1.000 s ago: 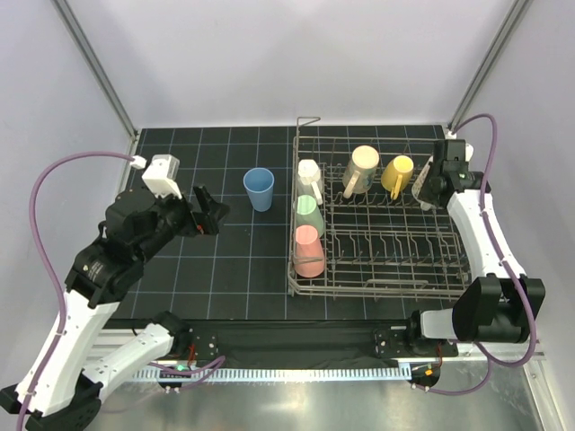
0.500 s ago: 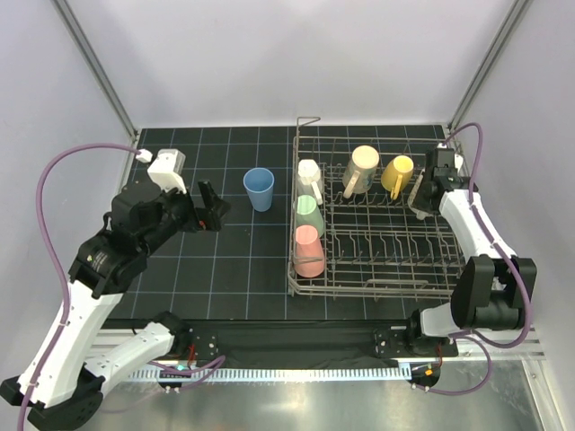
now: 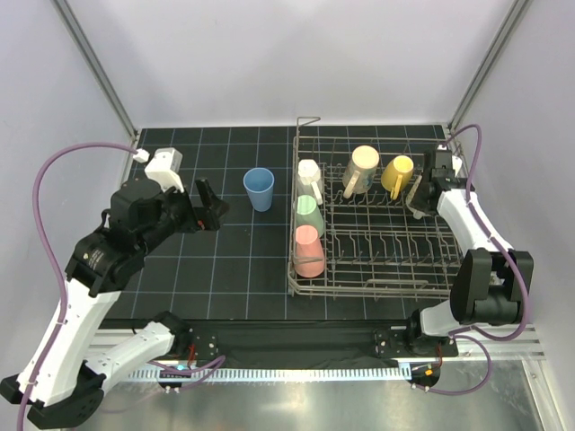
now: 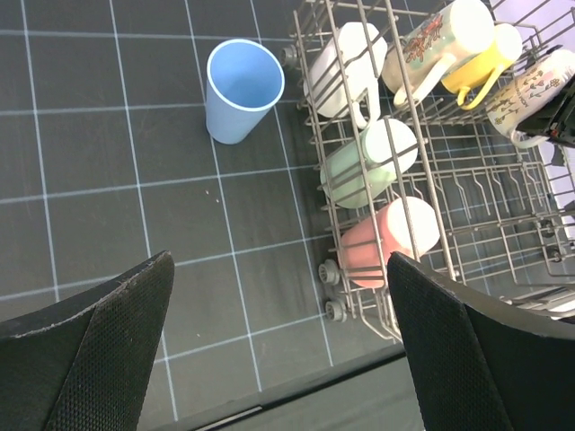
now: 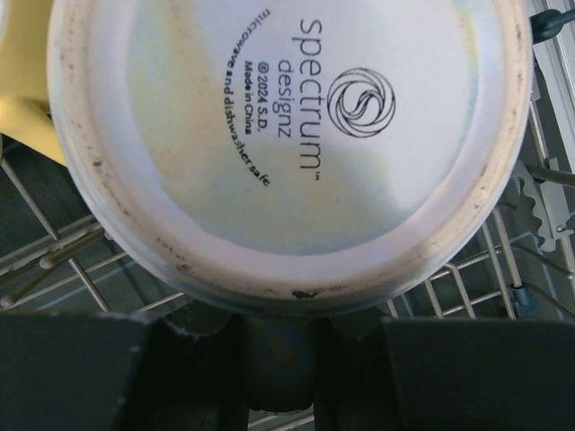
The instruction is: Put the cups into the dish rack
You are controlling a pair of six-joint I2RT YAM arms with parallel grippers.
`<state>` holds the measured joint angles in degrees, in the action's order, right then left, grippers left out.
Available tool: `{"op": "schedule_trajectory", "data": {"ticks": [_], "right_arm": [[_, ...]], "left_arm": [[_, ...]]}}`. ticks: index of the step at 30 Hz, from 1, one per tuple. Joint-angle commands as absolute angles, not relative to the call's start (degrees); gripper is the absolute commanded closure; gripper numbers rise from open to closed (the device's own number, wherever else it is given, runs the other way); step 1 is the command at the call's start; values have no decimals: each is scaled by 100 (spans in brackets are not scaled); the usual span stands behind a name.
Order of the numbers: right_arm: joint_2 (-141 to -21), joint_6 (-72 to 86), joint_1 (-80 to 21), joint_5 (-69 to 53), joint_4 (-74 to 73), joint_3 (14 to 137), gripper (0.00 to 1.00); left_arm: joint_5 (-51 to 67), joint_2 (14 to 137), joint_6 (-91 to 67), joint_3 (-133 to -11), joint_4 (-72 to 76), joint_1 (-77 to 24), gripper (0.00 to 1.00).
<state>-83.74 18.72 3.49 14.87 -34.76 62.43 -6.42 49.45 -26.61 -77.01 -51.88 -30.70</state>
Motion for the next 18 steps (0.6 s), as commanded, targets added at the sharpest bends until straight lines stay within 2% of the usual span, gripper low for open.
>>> {"op": "schedule_trajectory", "data": {"ticks": [1, 5, 9, 13, 15, 18], "right_arm": [[-8236, 2004, 352, 1187, -3155, 6039, 84], [-8060, 1960, 352, 985, -3225, 5906, 77], [-8007, 1881, 352, 800, -3348, 5924, 63], [-7919, 1802, 352, 694, -3436, 6020, 55], [-7893, 1741, 352, 791, -3541, 6126, 47], [-7919, 1644, 352, 905, -3630, 6258, 44]], "left_arm": [[-624, 4887, -2935, -7901, -5308, -3085, 3], [-519, 4861, -3190, -7875, -5379, -3085, 4], [-405, 4790, -3436, -7796, -5423, -3085, 4], [-343, 4720, -3700, -7726, -5440, -3085, 5], [-317, 4694, -3831, -7699, -5432, -3085, 6], [-281, 4658, -4025, -7647, -5388, -3085, 6]]}}
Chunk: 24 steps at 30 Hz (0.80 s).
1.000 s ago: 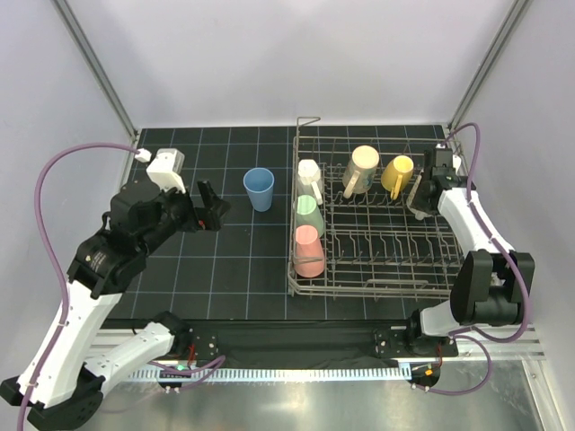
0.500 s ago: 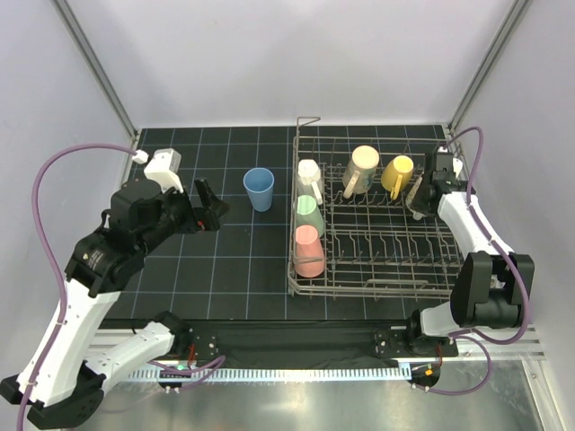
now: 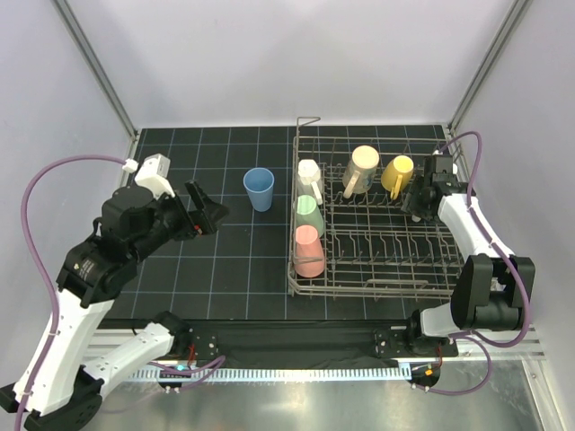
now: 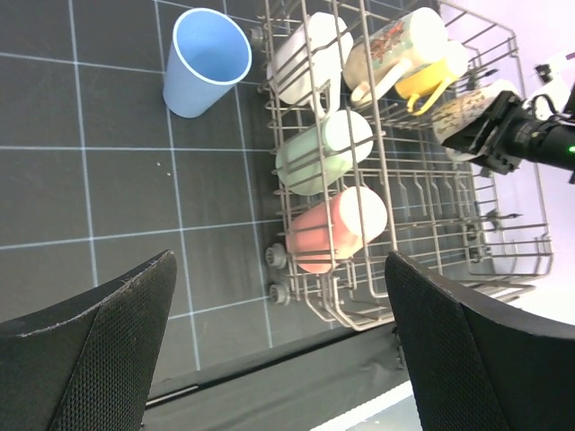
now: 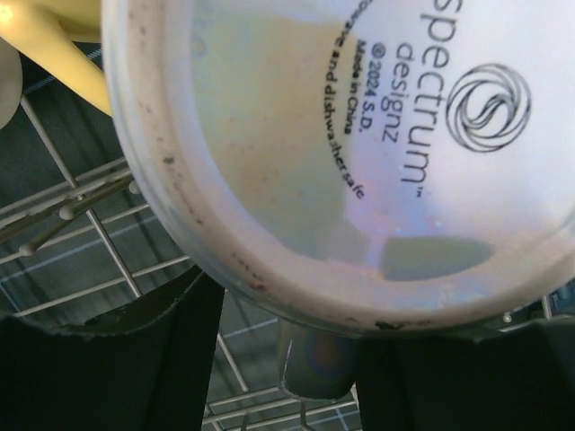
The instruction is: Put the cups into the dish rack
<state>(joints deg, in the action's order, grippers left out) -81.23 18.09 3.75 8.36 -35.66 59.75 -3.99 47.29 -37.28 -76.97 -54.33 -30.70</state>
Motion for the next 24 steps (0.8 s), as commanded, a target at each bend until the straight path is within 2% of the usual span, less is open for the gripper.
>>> {"op": "schedule_trajectory", "data": {"ticks": [1, 9, 11, 15, 24], "right_arm": [[-7928, 1626, 352, 940, -3647, 6293, 44], [-7796, 1600, 352, 1195, -3814, 6267, 43], [-7726, 1617, 352, 1230, -3841, 6223, 39], [-7664, 1608, 352, 1222, -3806, 6152, 38], [-7805, 1643, 360, 1266, -3797, 6187, 42]], "left_arm": [[-246, 4641, -4069, -7629, -5353, -3085, 6], [-79, 4606, -4254, -7611, -5449, -3085, 8], [-79, 4588, -4263, -7620, -5493, -3085, 8], [-79, 4562, -4306, -7594, -5546, -3094, 8], [-44, 4623, -4219, -7611, -5607, -3085, 8]]}}
